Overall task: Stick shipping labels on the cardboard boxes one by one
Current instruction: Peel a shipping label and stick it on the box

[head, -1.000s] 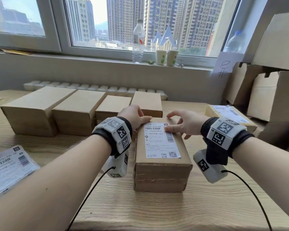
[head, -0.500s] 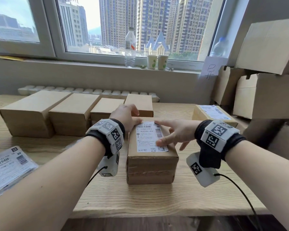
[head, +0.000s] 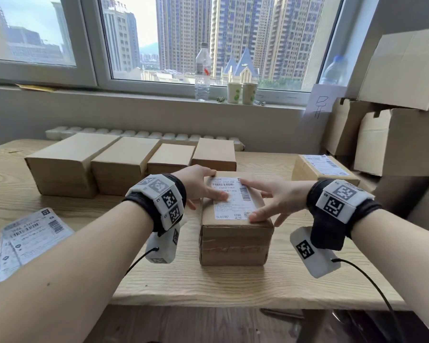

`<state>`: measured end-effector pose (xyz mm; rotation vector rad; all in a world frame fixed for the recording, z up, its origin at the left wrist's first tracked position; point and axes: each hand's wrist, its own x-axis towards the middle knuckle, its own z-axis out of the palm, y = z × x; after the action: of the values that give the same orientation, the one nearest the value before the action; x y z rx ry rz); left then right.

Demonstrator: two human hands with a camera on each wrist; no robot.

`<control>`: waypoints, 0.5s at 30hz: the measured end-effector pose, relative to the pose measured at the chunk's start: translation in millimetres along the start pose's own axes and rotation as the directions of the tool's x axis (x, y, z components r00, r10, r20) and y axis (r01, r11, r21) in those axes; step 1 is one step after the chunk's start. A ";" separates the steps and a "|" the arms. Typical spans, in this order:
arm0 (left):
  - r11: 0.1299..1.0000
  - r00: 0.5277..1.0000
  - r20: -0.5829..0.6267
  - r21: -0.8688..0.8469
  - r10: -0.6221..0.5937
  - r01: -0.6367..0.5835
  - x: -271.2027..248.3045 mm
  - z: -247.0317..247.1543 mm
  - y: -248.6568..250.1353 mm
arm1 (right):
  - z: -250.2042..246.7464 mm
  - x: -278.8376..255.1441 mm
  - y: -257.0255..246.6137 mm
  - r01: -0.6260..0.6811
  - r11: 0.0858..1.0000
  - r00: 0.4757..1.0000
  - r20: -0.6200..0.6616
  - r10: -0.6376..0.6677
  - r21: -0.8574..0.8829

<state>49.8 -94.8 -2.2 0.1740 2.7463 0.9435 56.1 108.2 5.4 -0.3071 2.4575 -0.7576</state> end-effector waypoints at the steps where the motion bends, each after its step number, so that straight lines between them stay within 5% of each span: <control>1: 1.000 1.000 0.005 -0.011 -0.009 0.009 -1.4 0.2 0.4 | 0.6 -1.5 1.3 0.003 1.000 1.000 0.009 -0.003 0.019; 9: 0.998 0.999 0.015 -0.045 -0.051 0.052 -8.4 2.2 3.5 | 10.1 -5.3 -2.2 0.007 0.999 0.977 -0.214 0.004 0.054; 15: 0.996 0.997 -0.002 -0.044 -0.075 0.075 -12.1 10.4 2.8 | 12.1 -12.1 -3.9 -0.019 0.998 0.984 -0.177 0.029 0.058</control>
<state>64.2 -88.7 -6.3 0.0612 2.7124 0.9837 73.1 103.9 4.6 -0.1964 2.5957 -0.8756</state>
